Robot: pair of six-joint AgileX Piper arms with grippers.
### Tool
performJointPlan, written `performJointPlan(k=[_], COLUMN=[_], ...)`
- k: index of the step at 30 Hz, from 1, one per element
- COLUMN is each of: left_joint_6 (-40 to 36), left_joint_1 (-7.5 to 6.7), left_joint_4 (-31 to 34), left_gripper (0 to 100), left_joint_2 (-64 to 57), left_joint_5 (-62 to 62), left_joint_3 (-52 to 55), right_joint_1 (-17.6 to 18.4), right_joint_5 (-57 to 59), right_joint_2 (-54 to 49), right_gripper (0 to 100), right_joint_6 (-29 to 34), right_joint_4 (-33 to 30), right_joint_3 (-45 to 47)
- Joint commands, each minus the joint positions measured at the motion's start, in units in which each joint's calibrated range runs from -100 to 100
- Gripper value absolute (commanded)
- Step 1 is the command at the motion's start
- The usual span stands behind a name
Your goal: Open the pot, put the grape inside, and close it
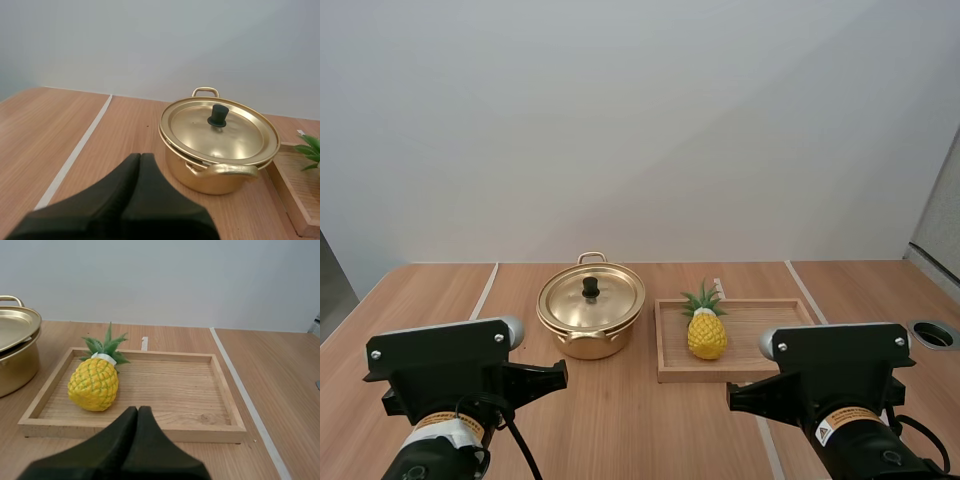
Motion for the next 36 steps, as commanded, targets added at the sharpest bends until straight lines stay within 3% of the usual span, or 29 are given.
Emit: performJointPlan(k=[1,36], left_joint_6=[-0.64,-0.63], left_joint_1=[-0.15,-0.15], left_joint_4=[-0.86,-0.75], left_gripper=[0,0], left_joint_2=[-0.29,-0.29], left_joint_5=[-0.04,-0.51], left_joint_3=[0.12,0.12], right_joint_1=[-0.21,-0.21], right_joint_5=[-1.33,-1.96], right_joint_2=[-0.37,-0.37], right_gripper=[0,0], right_joint_6=[0.43,0.41], right_joint_4=[0.1,0.1], right_joint_3=[0.21,0.21])
